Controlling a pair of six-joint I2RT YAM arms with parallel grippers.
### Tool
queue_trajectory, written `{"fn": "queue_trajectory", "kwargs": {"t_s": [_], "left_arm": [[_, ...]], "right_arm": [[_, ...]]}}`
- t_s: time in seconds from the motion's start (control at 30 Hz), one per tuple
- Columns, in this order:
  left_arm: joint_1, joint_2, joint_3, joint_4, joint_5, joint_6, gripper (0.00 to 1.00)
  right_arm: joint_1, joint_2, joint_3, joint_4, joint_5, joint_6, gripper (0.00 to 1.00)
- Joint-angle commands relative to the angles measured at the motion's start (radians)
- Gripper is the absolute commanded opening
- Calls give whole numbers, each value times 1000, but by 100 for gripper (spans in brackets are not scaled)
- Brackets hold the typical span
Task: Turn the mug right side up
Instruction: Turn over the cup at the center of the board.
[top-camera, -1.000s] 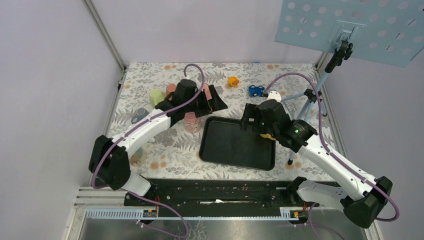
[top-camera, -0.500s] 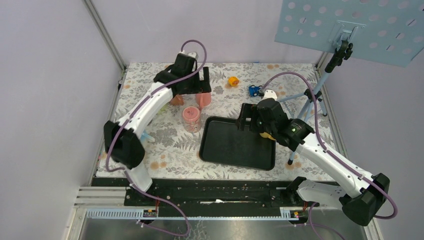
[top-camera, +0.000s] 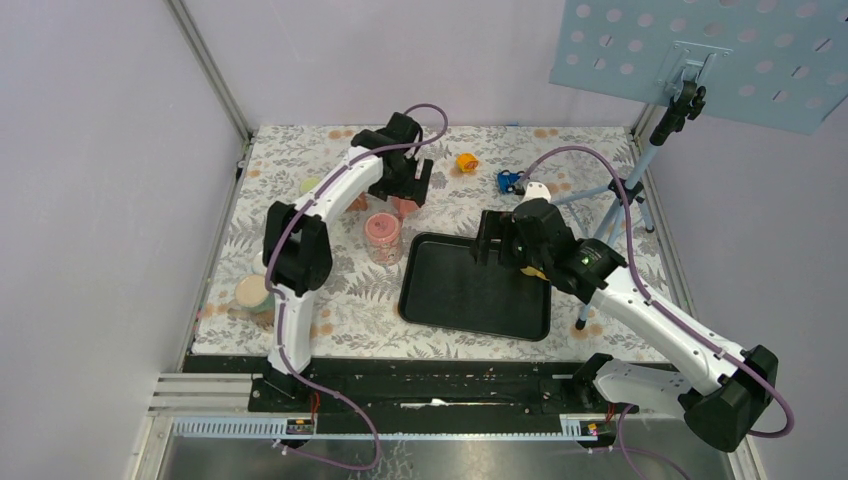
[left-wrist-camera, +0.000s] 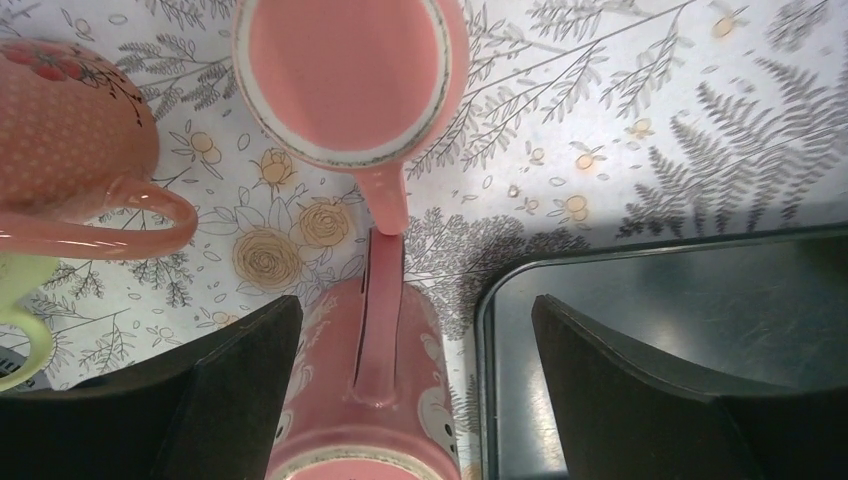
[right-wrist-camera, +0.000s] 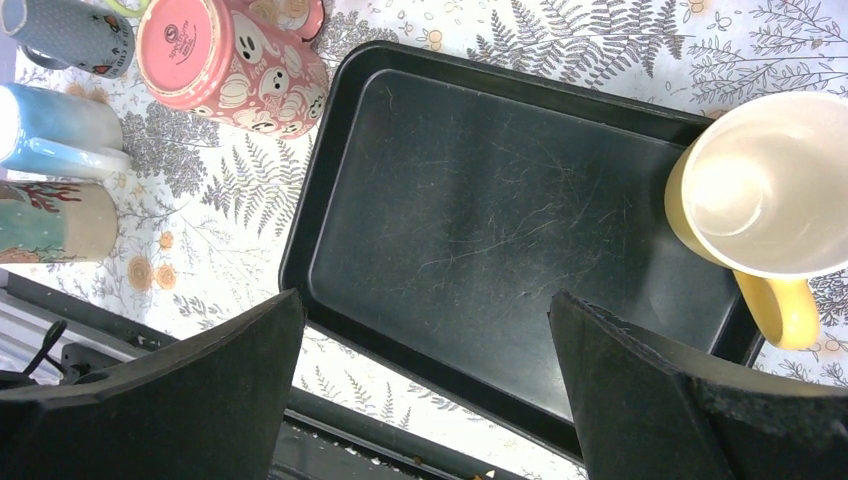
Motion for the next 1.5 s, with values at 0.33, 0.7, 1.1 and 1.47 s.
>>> {"fn": "queue_trajectory", "kwargs": {"t_s": [0.33,0.7,1.1,1.47], "left_arm": [[-3,55,-3,-61,-13,51,66],[-3,-39,-159,-36,-24,26,47],[-2,-70,-131,-63,-8,30,44],[-3,-84,-135,-127,-35,68,43]], "right_arm": [[7,-34,-44,43,6,-23,100],[7,-29,-59,52,8,-25,100],[8,-16,-57,55,19,-33,100],[7,-20,-68,60,20,-30,100]]}}
